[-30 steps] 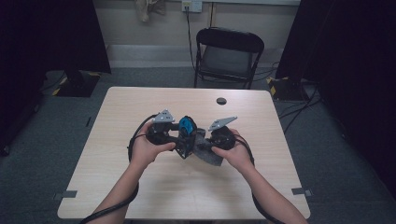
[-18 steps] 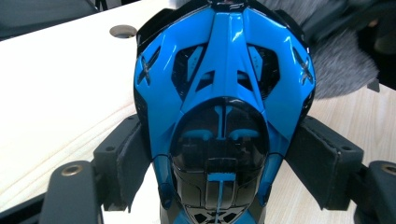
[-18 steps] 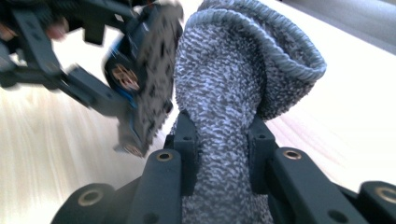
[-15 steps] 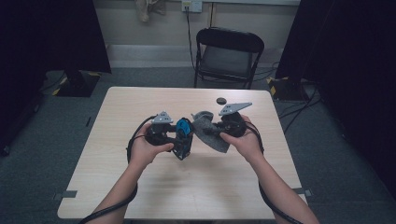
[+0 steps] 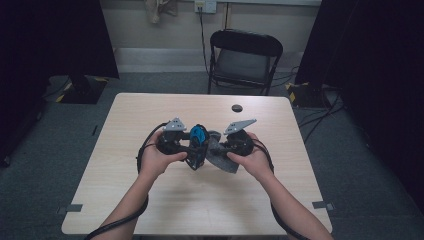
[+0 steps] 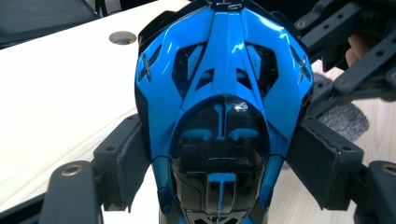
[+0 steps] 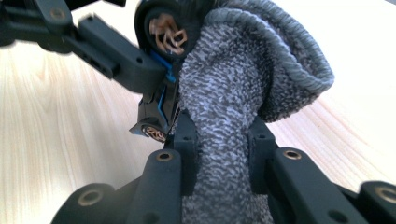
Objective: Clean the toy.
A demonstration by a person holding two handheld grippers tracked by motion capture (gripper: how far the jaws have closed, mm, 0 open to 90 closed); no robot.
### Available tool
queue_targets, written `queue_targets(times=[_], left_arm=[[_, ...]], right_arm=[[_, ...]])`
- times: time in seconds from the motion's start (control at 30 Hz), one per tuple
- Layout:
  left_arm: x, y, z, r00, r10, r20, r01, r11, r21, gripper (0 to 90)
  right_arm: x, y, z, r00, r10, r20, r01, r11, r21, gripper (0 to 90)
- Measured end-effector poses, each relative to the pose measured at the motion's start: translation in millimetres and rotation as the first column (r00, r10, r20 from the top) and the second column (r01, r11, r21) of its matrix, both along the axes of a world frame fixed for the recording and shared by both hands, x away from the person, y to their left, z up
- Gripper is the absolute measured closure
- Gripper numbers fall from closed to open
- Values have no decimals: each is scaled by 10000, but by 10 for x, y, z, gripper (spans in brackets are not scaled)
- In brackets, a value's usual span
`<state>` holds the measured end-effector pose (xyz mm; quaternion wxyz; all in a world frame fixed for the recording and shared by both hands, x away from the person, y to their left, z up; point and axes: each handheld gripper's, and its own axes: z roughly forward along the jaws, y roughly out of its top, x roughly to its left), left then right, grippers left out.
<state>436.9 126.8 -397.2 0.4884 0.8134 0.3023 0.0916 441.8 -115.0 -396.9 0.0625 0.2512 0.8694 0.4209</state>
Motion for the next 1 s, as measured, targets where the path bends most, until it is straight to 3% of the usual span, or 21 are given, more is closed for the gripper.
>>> queue_targets(times=[0.73, 1.0], left_arm=[[-19, -7, 58, 9999, -53, 118, 56, 9997, -231, 246], [-38, -10, 64, 9998, -109, 152, 113, 9995, -300, 246]], right_arm=[[-31, 95, -179, 9995, 99, -288, -103, 9998, -150, 725], [-63, 104, -319, 9987, 131, -501, -143, 9996, -241, 725]])
